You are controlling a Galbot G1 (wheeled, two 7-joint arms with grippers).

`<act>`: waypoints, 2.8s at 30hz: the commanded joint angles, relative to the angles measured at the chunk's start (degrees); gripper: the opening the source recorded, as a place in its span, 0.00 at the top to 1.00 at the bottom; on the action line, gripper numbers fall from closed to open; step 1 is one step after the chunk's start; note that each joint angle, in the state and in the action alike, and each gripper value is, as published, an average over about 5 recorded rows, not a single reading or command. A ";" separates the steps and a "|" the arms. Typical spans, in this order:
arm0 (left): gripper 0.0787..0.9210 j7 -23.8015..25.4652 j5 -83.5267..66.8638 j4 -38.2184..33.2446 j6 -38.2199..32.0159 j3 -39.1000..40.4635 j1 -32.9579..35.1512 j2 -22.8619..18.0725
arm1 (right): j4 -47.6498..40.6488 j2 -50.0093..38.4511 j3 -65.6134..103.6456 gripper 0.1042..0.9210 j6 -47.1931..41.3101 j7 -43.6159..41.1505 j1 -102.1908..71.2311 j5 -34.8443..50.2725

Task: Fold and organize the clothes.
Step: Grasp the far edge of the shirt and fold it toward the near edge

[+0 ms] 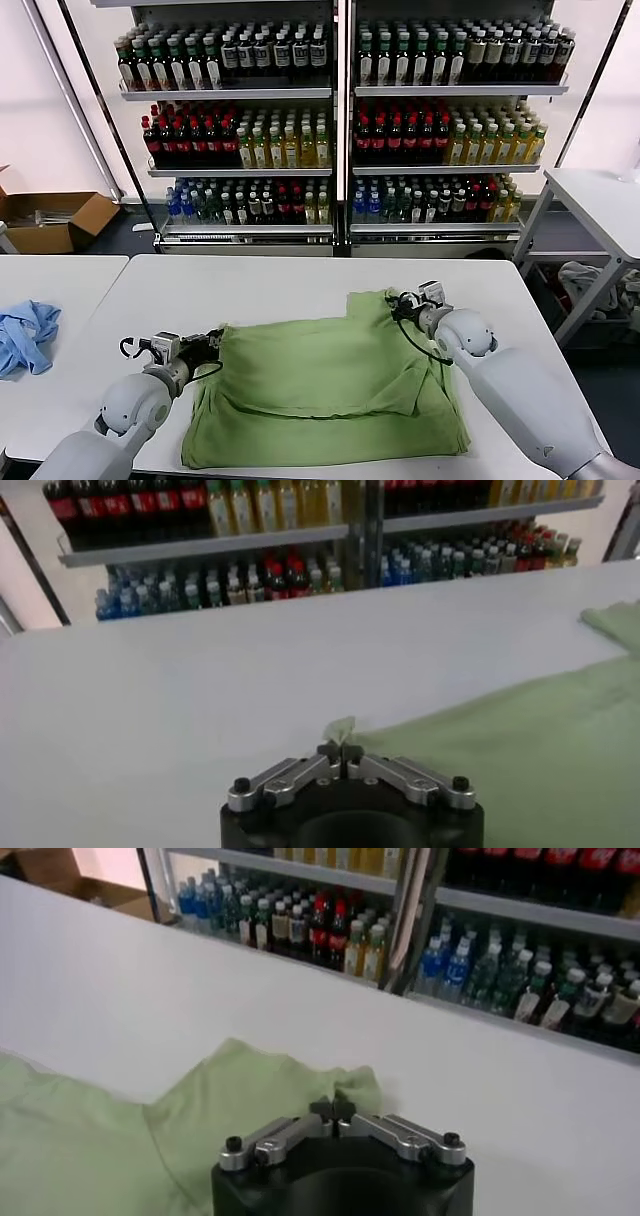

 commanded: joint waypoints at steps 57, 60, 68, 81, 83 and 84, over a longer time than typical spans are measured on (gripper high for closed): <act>0.99 -14.66 23.21 -26.81 -1.04 -4.51 34.01 1.18 | 39.16 -10.24 29.22 1.00 14.82 13.36 -61.65 -11.04; 0.99 -14.95 23.77 -26.98 -0.84 -4.79 34.57 1.22 | 40.73 -9.75 29.26 1.00 14.48 15.05 -63.22 -10.85; 0.99 -15.31 24.40 -26.31 -0.38 -4.50 34.76 0.84 | 42.93 -8.91 29.52 1.00 13.27 17.10 -65.32 -8.79; 0.81 -16.02 24.38 -26.87 0.30 -4.58 34.69 0.70 | 38.69 -5.57 27.84 0.81 15.56 27.00 -62.50 -4.64; 0.74 -16.19 24.42 -27.12 0.41 -5.27 34.74 1.07 | 38.85 -5.13 28.51 0.74 16.97 27.78 -62.56 -5.04; 0.70 -16.26 24.44 -27.33 0.48 -5.68 34.85 1.33 | 39.00 -4.99 28.90 0.70 17.64 28.12 -62.71 -5.48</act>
